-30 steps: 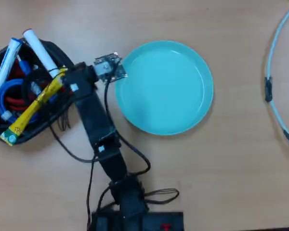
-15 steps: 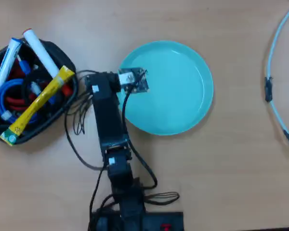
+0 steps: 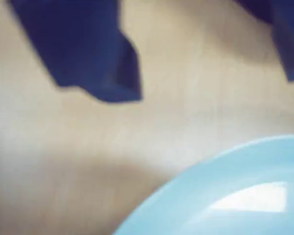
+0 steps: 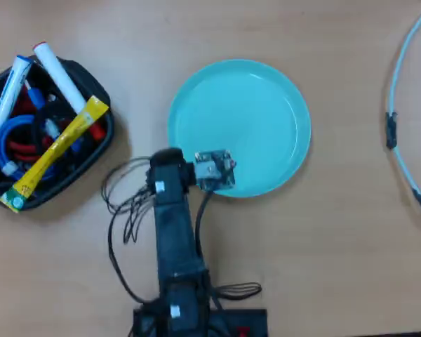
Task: Pick up the yellow instant coffee stick, then put it in the black bowl
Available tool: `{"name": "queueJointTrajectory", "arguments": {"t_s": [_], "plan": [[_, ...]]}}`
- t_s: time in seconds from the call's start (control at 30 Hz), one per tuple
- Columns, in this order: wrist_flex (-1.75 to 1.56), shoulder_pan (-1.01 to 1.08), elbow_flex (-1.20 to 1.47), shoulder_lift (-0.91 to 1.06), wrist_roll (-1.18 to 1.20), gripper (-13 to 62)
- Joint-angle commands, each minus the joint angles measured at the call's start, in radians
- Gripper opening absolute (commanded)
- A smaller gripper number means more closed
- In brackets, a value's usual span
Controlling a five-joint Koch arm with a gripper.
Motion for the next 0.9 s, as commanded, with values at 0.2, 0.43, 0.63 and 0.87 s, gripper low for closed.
{"name": "queueJointTrajectory", "arguments": {"t_s": [0.2, 0.43, 0.63, 0.87], "plan": [[-0.449, 0.034, 0.41, 0.385, 0.049, 30.5], [-0.634, 0.06, 0.716, 0.512, 0.115, 30.5], [-0.856, 0.067, 0.916, 0.535, 0.118, 30.6], [-1.111, 0.069, 1.149, 0.534, 0.118, 30.8]]}}
